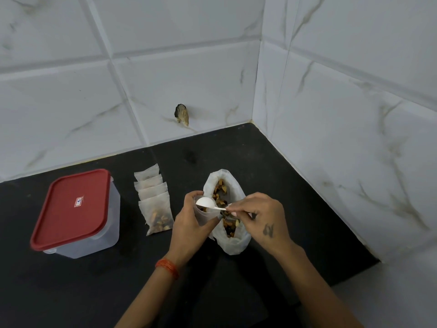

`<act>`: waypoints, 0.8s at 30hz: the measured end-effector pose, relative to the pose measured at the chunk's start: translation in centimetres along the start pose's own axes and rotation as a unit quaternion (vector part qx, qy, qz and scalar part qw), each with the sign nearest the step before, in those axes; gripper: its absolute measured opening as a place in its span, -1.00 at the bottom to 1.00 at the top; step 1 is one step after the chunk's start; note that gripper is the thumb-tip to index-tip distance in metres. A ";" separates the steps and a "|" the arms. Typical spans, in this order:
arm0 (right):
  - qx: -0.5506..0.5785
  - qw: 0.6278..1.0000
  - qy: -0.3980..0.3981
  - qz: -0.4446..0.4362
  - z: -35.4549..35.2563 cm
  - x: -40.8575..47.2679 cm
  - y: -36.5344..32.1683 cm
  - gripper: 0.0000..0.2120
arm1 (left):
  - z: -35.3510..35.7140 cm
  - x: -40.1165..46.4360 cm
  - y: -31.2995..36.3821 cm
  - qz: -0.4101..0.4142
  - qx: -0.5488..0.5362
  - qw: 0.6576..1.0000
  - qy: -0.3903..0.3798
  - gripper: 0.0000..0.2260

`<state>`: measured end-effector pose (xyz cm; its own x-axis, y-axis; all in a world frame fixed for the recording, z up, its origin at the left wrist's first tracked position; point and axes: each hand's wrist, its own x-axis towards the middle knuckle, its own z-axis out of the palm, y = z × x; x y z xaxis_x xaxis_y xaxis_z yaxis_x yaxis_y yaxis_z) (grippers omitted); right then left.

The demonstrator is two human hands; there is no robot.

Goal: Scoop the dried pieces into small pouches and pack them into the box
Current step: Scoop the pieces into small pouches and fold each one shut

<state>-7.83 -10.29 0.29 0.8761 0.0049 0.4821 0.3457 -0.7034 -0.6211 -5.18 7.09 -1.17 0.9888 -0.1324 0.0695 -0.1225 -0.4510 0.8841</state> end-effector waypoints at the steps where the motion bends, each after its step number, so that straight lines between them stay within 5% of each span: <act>1: -0.006 1.000 0.011 -0.029 0.1 -0.1 0.1 -0.80 | 0.0 0.0 0.0 0.001 0.000 1.000 0.001 -0.44; 11: -0.048 0.988 0.068 -0.127 0.3 -0.1 0.4 -0.79 | -0.1 -0.2 0.4 0.003 0.003 1.000 0.003 -0.47; 24: -0.038 0.989 0.109 -0.098 0.9 -0.3 1.1 -0.85 | 0.0 -0.2 0.4 0.000 -0.003 1.000 0.002 -0.45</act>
<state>-7.40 -10.42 -1.06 0.6991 -0.0007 0.7150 0.4686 -0.7549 -0.4589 -5.39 6.95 -0.87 0.9890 -0.1297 0.0717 -0.1227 -0.4454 0.8869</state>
